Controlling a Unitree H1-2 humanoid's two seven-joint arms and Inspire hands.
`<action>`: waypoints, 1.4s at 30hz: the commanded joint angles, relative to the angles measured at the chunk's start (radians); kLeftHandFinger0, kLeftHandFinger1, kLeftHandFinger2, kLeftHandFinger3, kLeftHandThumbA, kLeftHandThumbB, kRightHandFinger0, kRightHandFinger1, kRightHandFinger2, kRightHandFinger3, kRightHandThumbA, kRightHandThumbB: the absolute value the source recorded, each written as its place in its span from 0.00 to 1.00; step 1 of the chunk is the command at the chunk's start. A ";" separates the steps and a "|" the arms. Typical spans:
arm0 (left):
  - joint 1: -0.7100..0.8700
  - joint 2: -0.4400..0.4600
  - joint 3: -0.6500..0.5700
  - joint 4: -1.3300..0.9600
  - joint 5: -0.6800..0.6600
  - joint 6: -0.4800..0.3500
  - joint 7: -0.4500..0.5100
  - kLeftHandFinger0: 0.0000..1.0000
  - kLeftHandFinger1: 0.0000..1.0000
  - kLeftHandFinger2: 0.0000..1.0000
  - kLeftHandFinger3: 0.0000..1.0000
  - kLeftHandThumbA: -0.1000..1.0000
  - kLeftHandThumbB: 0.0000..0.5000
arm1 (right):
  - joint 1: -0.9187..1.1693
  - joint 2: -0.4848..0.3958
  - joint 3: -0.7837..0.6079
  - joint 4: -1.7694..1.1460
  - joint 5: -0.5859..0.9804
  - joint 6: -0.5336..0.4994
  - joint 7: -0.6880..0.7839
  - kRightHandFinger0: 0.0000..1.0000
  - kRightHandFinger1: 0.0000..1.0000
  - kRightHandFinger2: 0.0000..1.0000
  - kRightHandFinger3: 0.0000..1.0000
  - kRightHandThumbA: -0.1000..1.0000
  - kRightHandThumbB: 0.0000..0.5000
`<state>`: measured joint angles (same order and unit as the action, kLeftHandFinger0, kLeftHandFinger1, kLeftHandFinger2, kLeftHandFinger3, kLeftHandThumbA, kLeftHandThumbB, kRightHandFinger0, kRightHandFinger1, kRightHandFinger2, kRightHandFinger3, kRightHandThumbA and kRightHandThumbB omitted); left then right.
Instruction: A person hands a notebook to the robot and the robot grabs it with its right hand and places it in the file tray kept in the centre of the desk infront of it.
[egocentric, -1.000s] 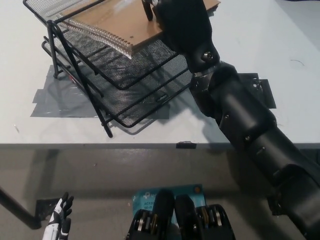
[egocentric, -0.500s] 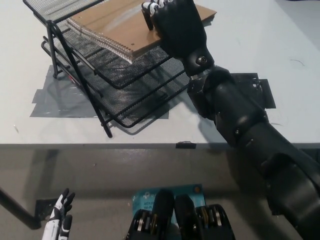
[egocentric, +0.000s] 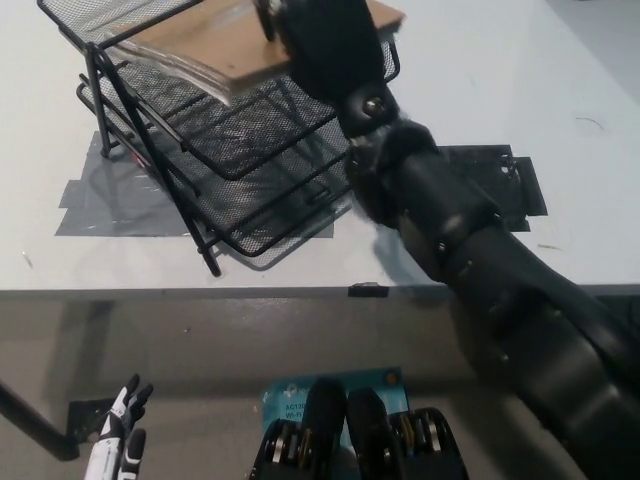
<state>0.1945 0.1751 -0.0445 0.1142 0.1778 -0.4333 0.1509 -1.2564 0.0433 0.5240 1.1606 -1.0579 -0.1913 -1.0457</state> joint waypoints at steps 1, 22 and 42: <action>0.019 0.000 0.000 -0.037 0.021 -0.037 0.001 1.00 0.98 0.94 1.00 1.00 0.60 | -0.135 0.034 -0.008 -0.011 0.042 0.022 -0.074 0.00 0.00 0.08 0.27 0.96 0.00; -0.008 0.002 0.011 -0.042 0.045 -0.035 -0.004 0.97 0.91 0.85 1.00 1.00 0.64 | 0.052 -0.119 0.027 -0.403 0.258 0.157 0.928 1.00 1.00 1.00 1.00 0.83 0.72; -0.061 0.021 0.005 -0.018 0.009 -0.037 -0.008 0.91 0.83 0.79 0.92 1.00 0.53 | -0.263 -0.751 0.018 -1.235 1.008 0.661 1.997 1.00 1.00 1.00 1.00 0.51 1.00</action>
<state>0.1783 0.1732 -0.0440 0.1351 0.1887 -0.4279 0.1505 -1.0785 -0.1349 0.5658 0.8582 -0.9151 -0.0895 -0.5204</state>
